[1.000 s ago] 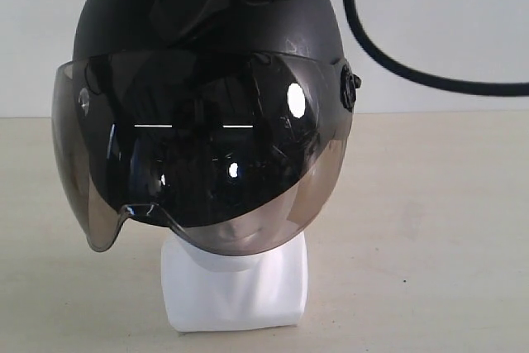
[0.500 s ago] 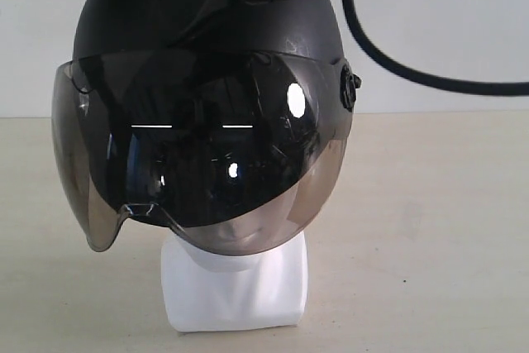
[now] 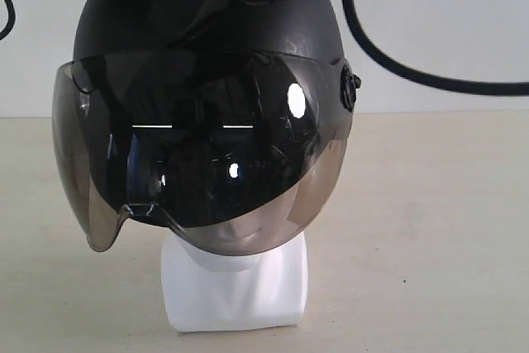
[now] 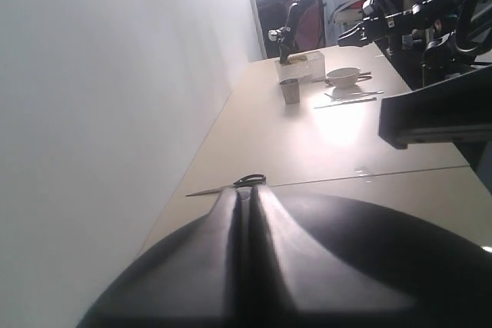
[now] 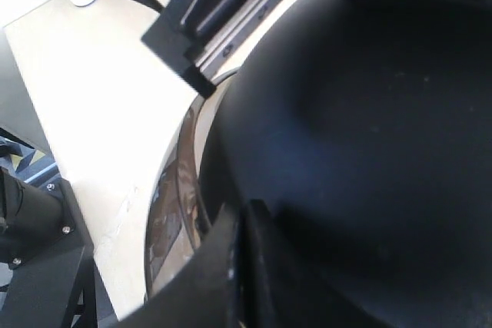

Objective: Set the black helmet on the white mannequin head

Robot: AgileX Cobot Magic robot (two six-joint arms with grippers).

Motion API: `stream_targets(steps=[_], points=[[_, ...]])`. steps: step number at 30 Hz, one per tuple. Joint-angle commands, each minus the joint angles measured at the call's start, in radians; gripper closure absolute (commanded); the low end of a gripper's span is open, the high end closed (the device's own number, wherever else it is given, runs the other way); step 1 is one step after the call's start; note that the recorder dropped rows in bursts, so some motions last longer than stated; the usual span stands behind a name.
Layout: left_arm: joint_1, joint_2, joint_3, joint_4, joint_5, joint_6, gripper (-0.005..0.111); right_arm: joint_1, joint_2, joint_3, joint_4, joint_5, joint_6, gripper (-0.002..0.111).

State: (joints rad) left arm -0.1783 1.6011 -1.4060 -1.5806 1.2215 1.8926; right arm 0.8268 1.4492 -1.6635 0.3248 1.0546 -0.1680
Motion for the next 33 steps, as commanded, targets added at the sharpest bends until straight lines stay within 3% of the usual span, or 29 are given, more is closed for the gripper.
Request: stream_targets(steps=[1,33], points=[[-0.008,0.024,0.002,0.037,0.0,0.002,0.102,0.001,-0.01,0.005,0.013,0.033,0.003,0.109],[-0.008,0.037,0.002,0.052,0.0,-0.015,0.102,0.001,0.03,0.007,0.01,0.05,-0.006,0.109]])
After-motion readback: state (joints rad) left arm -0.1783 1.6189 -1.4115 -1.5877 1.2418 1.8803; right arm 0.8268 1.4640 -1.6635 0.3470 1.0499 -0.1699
